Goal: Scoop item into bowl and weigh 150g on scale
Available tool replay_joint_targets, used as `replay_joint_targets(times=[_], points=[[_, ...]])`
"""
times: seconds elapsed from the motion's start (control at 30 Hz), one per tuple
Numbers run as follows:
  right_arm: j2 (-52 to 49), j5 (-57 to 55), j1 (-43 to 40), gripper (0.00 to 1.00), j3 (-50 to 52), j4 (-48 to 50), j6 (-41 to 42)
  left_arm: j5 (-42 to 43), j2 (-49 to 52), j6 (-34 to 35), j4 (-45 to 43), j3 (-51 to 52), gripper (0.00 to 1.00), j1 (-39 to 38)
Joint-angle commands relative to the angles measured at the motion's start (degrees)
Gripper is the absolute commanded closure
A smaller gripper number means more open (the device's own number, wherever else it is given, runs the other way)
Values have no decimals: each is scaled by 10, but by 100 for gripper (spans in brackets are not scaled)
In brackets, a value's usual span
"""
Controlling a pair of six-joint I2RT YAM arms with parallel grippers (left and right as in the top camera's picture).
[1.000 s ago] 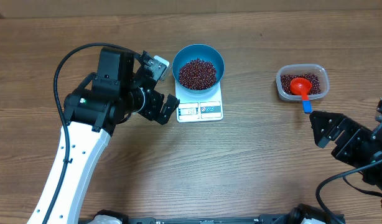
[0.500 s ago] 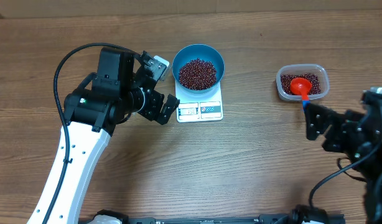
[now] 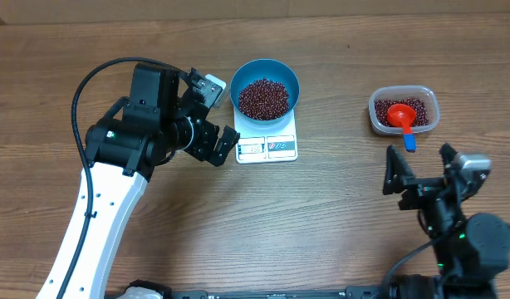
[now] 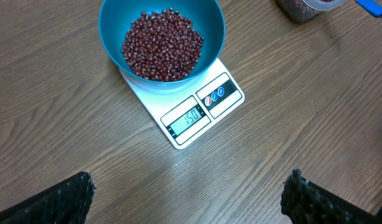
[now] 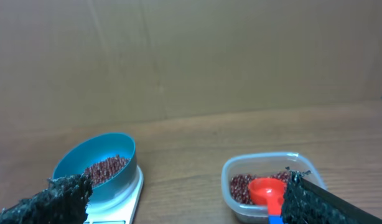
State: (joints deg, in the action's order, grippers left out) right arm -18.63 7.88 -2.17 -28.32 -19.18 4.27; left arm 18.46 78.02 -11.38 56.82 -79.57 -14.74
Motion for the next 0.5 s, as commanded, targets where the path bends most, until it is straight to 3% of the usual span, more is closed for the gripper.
replay_joint_targets(times=[0.0,0.17,0.47], points=[[40,-10,20,0,69,40,-2,4,3,-9,-1,-8,0,1],[92,-10,35,0,158,102,-3,4,3,-9,-1,-8,0,1],[168,-10,42,0,235,113,-3,4,3,-9,-1,-8,0,1]])
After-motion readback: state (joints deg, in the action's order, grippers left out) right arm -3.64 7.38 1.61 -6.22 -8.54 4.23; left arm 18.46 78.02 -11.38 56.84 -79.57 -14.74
